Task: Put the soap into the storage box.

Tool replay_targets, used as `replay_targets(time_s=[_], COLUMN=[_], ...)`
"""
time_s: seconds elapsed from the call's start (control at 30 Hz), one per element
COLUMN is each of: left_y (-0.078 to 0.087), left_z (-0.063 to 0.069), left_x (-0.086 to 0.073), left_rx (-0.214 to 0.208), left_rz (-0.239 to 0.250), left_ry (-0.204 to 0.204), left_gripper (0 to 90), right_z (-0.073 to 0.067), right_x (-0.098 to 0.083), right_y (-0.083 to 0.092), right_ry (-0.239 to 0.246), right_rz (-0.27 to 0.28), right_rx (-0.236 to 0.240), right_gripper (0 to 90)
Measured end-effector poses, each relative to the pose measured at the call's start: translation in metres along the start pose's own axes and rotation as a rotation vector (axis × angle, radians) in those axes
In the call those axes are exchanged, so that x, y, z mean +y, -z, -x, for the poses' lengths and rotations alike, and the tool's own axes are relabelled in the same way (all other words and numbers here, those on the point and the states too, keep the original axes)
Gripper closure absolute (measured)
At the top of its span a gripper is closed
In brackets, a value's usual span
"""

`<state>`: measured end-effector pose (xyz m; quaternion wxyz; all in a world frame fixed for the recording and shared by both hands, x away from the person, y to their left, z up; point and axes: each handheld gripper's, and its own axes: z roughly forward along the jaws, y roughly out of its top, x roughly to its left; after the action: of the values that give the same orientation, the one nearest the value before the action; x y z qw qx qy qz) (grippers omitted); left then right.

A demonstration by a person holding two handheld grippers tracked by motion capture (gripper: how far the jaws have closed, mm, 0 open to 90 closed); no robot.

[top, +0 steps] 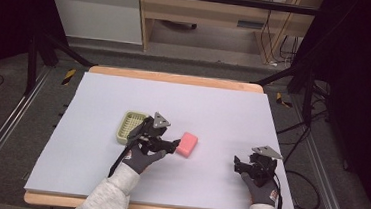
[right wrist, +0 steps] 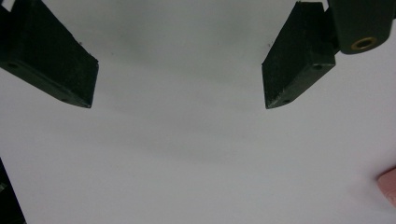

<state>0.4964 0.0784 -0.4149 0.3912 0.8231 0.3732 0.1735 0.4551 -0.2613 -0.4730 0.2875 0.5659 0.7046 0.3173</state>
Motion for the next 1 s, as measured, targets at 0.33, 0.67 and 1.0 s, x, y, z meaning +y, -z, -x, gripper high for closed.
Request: replay_targets(time_s=[0.33, 0.67, 1.0], left_y=[-0.014, -0.027, -0.038], left_z=[0.009, 0.015, 0.019], left_x=[0.005, 0.008, 0.009], left_rx=[-0.004, -0.018, -0.019], left_rz=[-0.024, -0.055, -0.081], left_ry=[-0.022, -0.026, -0.036], left_gripper=[25.6, 25.2, 24.1], right_z=[0.0, 0.0, 0.0], right_x=[0.0, 0.0, 0.0], right_y=[0.0, 0.0, 0.0], right_ry=[0.005, 0.002, 0.0], right_rz=[0.0, -0.001, -0.002], right_rx=[-0.006, -0.009, -0.008], right_gripper=[11.1, 11.1, 11.2])
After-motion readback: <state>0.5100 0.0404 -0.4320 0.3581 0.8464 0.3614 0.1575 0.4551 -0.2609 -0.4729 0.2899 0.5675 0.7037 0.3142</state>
